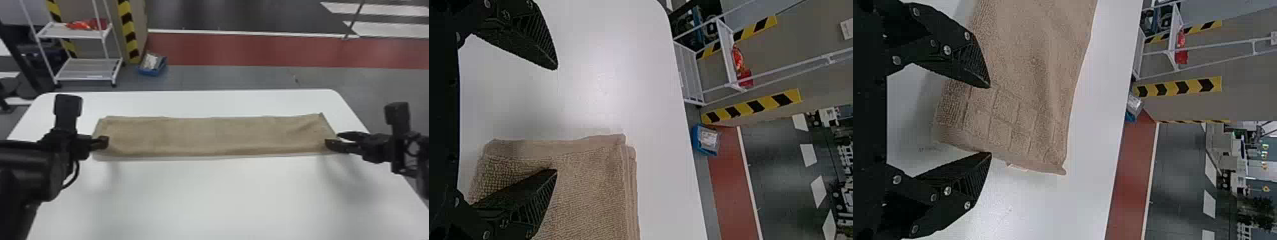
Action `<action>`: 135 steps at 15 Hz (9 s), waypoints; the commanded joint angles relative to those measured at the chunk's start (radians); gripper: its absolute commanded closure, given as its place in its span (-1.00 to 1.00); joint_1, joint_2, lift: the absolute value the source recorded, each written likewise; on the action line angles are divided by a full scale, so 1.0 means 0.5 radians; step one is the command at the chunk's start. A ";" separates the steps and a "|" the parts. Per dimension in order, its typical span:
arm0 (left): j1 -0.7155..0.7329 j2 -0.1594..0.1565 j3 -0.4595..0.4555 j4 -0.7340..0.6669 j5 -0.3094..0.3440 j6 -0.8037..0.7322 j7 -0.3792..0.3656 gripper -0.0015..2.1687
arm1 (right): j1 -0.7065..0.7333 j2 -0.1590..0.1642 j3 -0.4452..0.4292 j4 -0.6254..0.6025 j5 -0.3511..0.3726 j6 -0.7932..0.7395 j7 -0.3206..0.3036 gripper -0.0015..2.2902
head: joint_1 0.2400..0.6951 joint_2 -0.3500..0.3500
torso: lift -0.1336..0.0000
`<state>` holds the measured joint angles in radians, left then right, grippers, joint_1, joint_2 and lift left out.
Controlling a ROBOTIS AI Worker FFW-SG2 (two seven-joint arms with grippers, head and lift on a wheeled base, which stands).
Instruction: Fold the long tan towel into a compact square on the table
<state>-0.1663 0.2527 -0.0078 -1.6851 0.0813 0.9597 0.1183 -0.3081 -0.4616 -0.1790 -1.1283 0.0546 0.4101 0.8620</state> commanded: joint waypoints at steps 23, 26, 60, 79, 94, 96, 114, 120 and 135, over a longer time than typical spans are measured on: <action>0.219 0.004 0.120 -0.489 0.052 0.638 -0.025 0.92 | 0.414 0.000 -0.317 -0.713 -0.023 0.473 0.187 0.63 | 1.00 -0.19 | -0.86; 0.336 0.004 0.163 -0.655 0.052 0.742 -0.028 0.92 | 0.460 0.000 -0.326 -0.713 -0.023 0.455 0.190 0.63 | 1.00 -0.24 | -0.86; 0.667 -0.021 0.368 -0.603 0.350 -0.154 0.089 -0.88 | 0.356 0.577 0.447 -0.624 -0.036 -0.214 0.012 0.79 | 1.00 0.73 | -0.86; 0.311 0.010 0.258 -0.238 0.319 0.092 -0.086 -0.05 | 0.303 0.561 0.472 -0.455 -0.020 -0.355 0.019 0.79 | 1.00 0.68 | -0.86; 0.148 -0.094 0.160 -0.968 0.752 0.920 0.107 0.33 | 0.328 0.564 0.450 -0.437 -0.051 -0.416 0.015 0.79 | 1.00 0.48 | -0.86; 0.084 -0.168 0.077 -0.986 0.761 0.963 0.199 0.33 | 0.386 0.561 0.386 -0.511 -0.131 -0.429 0.009 0.78 | 1.00 0.38 | -0.86; -0.232 -0.511 -0.978 -0.268 0.546 0.399 0.690 0.33 | 0.994 0.325 -0.351 -0.707 -0.603 -1.687 -0.436 -0.94 | 1.00 -1.00 | -0.86; -0.214 -0.511 -1.031 -0.244 0.614 0.300 0.687 -1.00 | 0.966 0.313 -0.332 -0.655 -0.622 -1.687 -0.439 -0.94 | 1.00 -1.00 | -0.86; 0.428 -0.097 -0.386 -0.766 0.537 -0.141 0.337 -0.96 | 0.767 0.626 0.251 -1.106 -0.398 -0.355 -0.644 -0.59 | 1.00 -0.48 | -0.86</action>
<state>0.0008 0.1561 -0.2415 -2.0439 0.3469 0.9152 0.2865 0.0970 -0.1850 -0.0908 -1.6796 -0.1430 0.1765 0.5395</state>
